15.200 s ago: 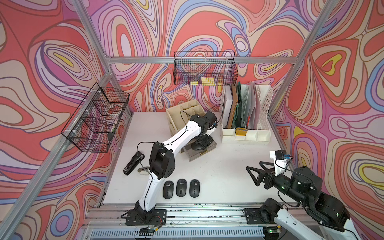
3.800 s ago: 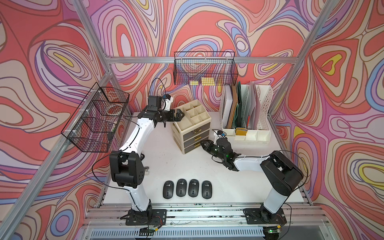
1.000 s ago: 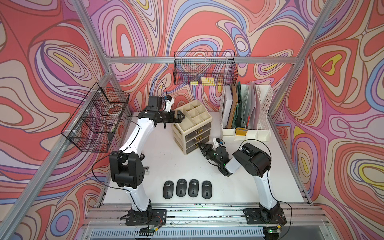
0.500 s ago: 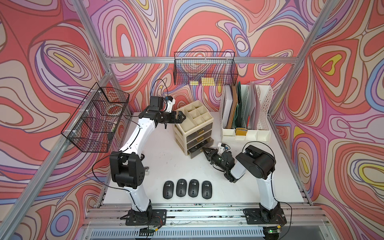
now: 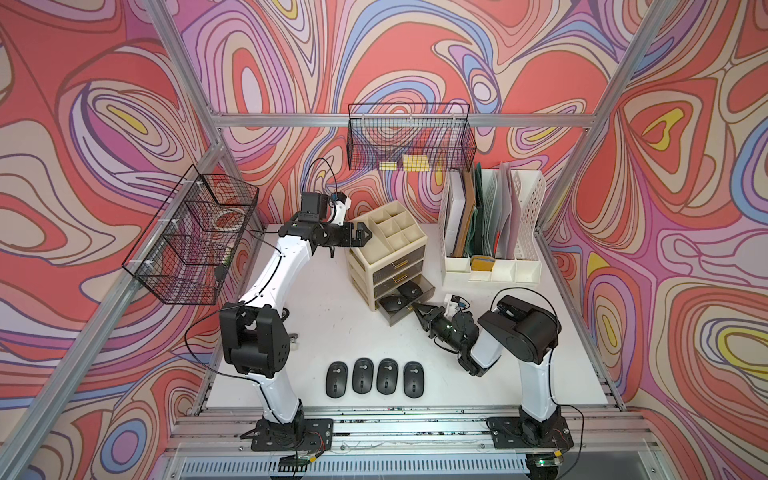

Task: Take the mice out of the drawer
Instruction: Open the drawer in the storage box.

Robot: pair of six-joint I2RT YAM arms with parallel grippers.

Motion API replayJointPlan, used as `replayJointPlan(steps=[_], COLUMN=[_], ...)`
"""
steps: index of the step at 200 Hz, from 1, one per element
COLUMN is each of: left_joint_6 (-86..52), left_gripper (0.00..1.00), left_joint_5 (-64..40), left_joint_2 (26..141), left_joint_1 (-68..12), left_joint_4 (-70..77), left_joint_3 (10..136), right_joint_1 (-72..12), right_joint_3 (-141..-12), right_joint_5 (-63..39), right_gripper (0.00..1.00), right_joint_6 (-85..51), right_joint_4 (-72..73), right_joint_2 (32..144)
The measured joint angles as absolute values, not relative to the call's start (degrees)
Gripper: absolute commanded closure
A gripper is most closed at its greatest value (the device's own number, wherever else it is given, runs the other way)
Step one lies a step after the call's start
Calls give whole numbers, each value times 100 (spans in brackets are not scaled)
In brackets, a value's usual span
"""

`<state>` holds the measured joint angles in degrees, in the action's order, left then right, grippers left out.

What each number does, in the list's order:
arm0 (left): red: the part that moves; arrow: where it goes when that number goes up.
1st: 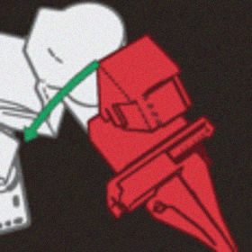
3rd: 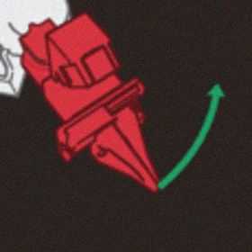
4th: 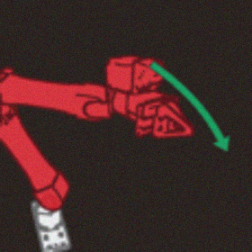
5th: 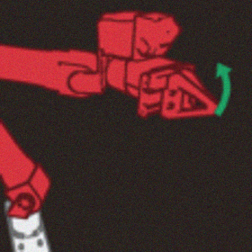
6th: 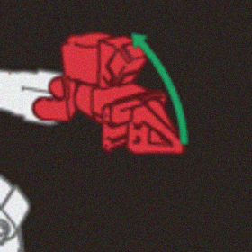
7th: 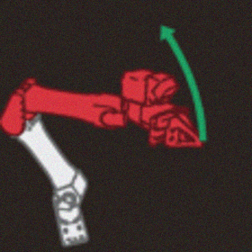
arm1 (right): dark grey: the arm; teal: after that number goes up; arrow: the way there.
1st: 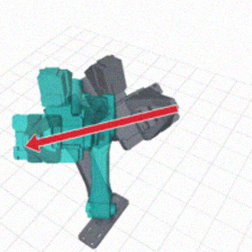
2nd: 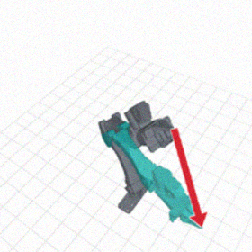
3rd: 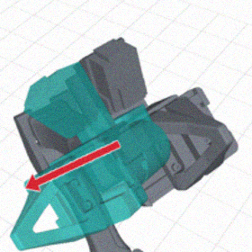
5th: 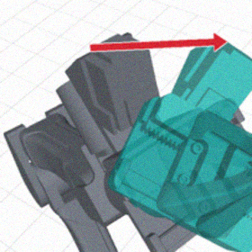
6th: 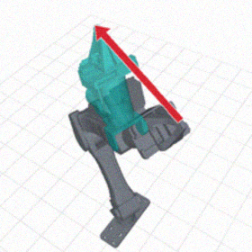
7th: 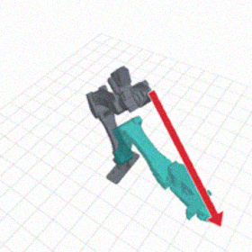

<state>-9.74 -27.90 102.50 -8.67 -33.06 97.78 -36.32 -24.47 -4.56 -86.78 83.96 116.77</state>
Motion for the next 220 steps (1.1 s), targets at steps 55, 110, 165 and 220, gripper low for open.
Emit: replayJointPlan(steps=[55, 110, 165, 220], left_joint_6=[-987, -987, -987, -989], left_gripper=[2, 2, 2, 2], left_joint_5=[-2768, -2720, -2718, -2703], left_joint_2=[10250, 10250, 10243, 10243], left_joint_1=[-867, -871, -871, -871], left_joint_4=[-3310, -3315, -3312, -3312], left_joint_3=[9778, 9782, 9789, 9789], right_joint_1=[-3717, -3758, -3795, -3795], right_joint_3=[-2119, -1728, -1509, -1387], right_joint_5=[-327, -204, -167, -38], right_gripper=[88, 88, 62, 38], right_joint_6=[-8713, -8739, -8814, -8639], right_joint_4=[8482, 8792, 8831, 8287], right_joint_2=[11537, 11511, 11454, 11187])
